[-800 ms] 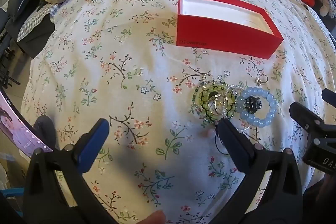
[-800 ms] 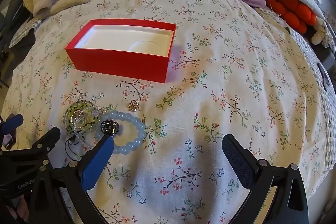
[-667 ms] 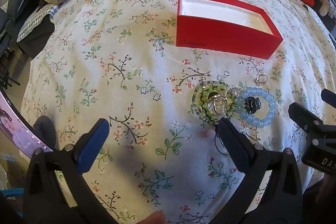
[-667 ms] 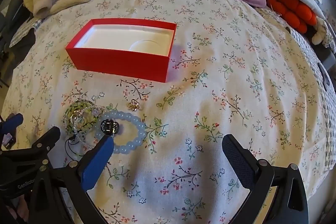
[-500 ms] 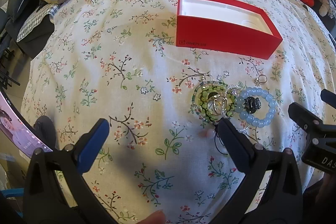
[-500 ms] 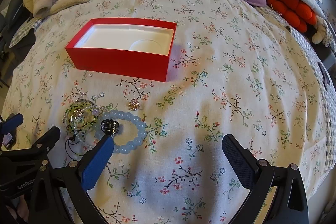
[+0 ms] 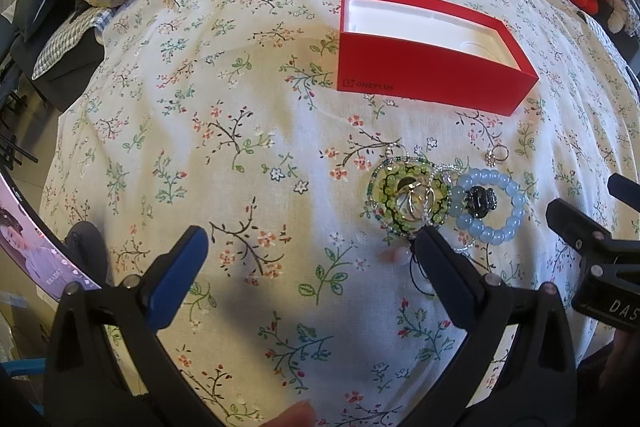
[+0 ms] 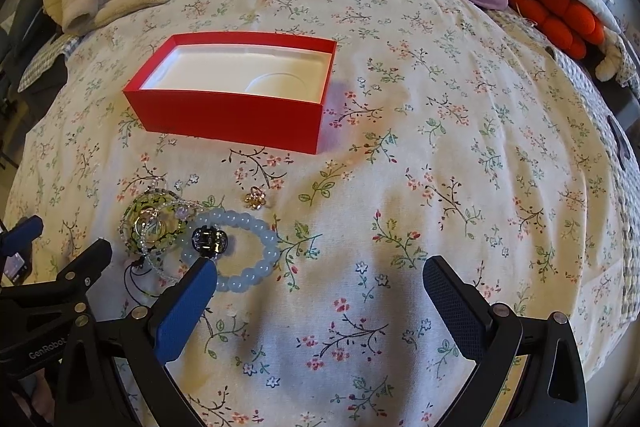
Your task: Organize jewelry
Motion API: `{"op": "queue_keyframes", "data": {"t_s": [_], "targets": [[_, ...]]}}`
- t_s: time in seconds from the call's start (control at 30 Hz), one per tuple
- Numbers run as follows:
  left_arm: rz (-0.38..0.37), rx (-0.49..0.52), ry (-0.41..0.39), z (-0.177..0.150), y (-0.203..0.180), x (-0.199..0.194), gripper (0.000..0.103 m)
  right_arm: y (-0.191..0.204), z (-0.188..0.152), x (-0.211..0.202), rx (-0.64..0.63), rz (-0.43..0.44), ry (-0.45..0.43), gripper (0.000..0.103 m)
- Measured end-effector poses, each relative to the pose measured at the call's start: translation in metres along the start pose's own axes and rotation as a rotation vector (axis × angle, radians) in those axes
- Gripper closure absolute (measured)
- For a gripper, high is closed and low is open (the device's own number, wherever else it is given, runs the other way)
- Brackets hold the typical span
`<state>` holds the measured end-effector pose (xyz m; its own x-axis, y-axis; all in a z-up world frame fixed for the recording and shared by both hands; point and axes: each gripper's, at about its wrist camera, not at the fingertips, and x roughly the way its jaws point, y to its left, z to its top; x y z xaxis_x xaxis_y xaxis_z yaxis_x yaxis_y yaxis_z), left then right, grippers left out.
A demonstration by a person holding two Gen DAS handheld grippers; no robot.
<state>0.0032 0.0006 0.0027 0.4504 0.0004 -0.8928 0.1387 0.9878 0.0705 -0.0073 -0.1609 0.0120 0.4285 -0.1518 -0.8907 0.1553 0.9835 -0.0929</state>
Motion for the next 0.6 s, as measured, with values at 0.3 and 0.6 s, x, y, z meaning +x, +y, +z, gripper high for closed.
{"op": "queue_keyframes", "data": {"t_s": [0.3, 0.6], "targets": [[0.002, 0.0, 0.003, -0.0006, 0.0003, 0.0001, 0.0, 0.0001, -0.0004, 0.0005, 0.0, 0.0, 0.001, 0.0], [-0.003, -0.003, 0.018, 0.001, -0.0011, 0.0017, 0.0, -0.0003, -0.0005, 0.0005, 0.0, 0.001, 0.001, 0.0]]}}
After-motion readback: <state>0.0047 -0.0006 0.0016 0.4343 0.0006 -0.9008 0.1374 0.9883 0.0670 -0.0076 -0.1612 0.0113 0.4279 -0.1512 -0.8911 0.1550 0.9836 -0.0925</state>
